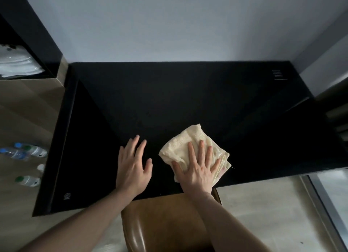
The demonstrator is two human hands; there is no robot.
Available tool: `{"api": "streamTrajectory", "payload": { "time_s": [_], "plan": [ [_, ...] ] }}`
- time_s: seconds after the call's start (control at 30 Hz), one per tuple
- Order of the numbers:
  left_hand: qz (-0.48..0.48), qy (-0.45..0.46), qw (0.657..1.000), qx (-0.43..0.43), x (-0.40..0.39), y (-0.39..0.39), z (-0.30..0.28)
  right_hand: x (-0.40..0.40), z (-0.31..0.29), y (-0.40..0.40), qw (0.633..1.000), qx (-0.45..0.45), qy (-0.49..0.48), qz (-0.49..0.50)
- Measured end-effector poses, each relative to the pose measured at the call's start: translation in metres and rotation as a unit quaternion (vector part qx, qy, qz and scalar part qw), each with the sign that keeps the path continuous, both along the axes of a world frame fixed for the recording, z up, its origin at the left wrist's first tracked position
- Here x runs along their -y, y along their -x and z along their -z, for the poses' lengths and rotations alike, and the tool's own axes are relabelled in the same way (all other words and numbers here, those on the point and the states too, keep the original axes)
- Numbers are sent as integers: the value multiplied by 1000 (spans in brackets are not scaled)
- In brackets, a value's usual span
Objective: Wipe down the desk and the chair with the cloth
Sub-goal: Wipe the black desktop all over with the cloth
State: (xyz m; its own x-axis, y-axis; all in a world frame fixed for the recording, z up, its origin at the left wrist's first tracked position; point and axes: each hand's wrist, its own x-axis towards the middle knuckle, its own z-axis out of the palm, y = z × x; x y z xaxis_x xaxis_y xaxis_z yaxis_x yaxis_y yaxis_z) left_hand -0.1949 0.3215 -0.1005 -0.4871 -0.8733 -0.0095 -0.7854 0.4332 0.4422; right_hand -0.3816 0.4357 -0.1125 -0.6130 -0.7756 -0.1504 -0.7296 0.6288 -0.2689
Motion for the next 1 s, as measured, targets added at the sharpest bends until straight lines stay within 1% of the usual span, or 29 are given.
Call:
{"api": "streamTrajectory", "payload": {
  "time_s": [0.13,0.23,0.33,0.43,0.73,0.83,0.93,1.0],
  "plan": [
    [61,-2,998,12,-33,67,4,-21,6,48,999,-11,34,-13],
    [68,-2,997,41,-49,108,10,-41,7,93,998,-12,47,-41],
    [69,2,994,83,-59,143,14,-64,5,149,998,-15,40,-55],
    [71,1,991,111,-67,178,12,-88,7,205,998,-16,43,-36],
    [82,-16,991,103,-99,299,13,-138,11,339,998,-27,54,3],
    [55,-8,992,111,-106,319,17,-158,9,388,998,-34,41,38],
    [45,24,989,139,-113,322,22,-175,7,434,996,-32,39,75],
    [38,34,988,143,-113,323,25,-179,7,455,994,-32,38,95]
  ]
}}
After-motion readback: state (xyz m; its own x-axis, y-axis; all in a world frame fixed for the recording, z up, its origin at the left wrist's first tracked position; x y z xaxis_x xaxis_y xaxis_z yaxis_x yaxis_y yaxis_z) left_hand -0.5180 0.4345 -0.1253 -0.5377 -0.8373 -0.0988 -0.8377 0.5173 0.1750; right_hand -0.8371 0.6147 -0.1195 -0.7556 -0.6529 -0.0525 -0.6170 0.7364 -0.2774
